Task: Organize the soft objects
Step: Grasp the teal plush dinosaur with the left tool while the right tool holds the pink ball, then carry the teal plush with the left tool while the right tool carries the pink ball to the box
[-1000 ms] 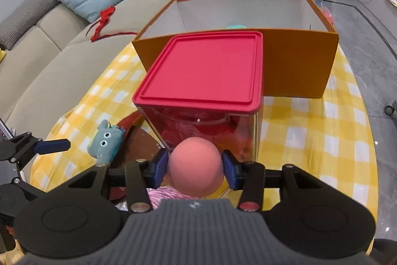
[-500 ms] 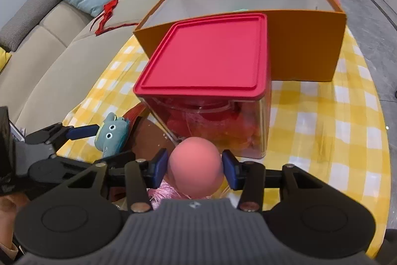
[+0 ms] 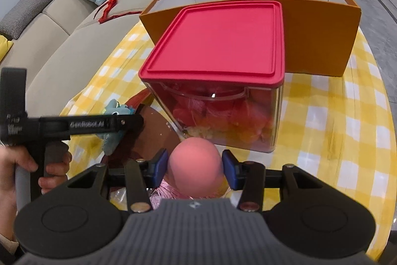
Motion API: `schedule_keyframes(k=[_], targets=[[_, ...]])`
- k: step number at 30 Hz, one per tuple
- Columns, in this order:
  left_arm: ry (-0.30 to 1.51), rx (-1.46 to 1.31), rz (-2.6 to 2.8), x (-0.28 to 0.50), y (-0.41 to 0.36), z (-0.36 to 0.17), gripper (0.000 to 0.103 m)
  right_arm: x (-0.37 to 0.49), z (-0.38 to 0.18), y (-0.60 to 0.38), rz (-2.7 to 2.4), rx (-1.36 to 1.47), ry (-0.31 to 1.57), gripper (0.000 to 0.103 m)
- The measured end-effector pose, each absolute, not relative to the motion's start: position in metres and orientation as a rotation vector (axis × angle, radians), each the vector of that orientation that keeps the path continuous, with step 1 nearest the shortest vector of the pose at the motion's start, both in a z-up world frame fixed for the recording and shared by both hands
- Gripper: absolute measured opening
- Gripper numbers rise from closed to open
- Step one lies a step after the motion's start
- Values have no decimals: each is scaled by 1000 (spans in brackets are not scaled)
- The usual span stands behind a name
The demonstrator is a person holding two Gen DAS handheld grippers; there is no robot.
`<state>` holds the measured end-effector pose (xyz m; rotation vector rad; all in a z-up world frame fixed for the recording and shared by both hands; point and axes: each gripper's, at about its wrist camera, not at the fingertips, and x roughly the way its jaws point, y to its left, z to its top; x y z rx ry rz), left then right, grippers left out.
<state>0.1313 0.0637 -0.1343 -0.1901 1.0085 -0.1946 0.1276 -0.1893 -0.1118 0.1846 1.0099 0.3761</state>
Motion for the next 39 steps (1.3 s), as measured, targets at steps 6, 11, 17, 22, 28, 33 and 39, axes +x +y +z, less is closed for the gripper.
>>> schedule_keyframes(k=[6,11,17,22,28,33,39], targets=[[984,-228,-157,127,70,-134,84,128,-112,-188,381,172,1014,47],[933,-186,-141,119,63,-131,82,128,-115,-184,388,144,1030,47],[780,-137,-184,98,59,-123,81,126,-109,-184,407,141,989,47],[720,-208,-242,95,65,-112,81,125,-104,-185,426,143,963,47],[685,-212,-233,93,65,-101,81,122,-98,-186,450,153,930,47],[662,-219,-234,92,66,-94,81,120,-96,-184,475,150,921,47],[640,-248,-220,93,71,-85,81,116,-94,-185,495,172,916,47]])
